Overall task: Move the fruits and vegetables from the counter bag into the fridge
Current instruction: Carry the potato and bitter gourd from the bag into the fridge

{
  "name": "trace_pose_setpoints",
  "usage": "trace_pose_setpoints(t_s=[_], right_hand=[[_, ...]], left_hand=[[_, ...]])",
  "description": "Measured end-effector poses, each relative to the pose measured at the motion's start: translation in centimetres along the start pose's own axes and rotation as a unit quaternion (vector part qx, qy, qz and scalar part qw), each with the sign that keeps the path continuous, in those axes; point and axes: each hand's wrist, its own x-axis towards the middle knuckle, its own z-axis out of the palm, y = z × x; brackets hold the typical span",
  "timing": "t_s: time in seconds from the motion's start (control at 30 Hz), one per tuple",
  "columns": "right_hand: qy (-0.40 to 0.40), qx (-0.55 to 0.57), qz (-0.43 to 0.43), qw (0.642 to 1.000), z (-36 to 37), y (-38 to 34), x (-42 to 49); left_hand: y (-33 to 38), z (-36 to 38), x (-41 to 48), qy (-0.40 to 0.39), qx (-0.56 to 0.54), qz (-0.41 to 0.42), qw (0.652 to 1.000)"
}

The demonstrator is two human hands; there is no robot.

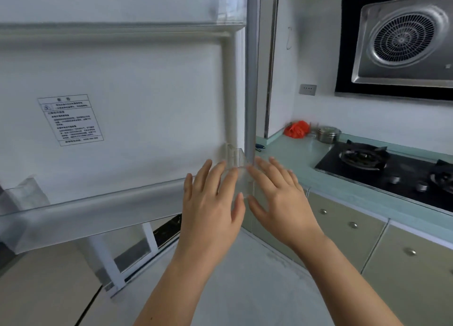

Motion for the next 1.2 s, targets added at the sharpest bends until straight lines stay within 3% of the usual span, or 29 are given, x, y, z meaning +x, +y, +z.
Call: trace_pose_setpoints(t_s=[0.33,0.83,1.2], right_hand=[[0.054,-0.169,0.220,0.959,-7.2,1.7,-9.1],[0.112,-0.370,0.472,0.792,-23.0,-0.2,-27.4],[0.138,-0.470,0.545,0.680,-40.2,2.1,-41.8]], left_hand=[[7.6,3.9,-0.3,-0.030,-0.217,0.118,0.969],[29.2,2.3,-8.1,-0.113,-0.480,0.314,0.811],[52.5,-4.7,-13.9,-0.157,-0.575,0.389,0.702]])
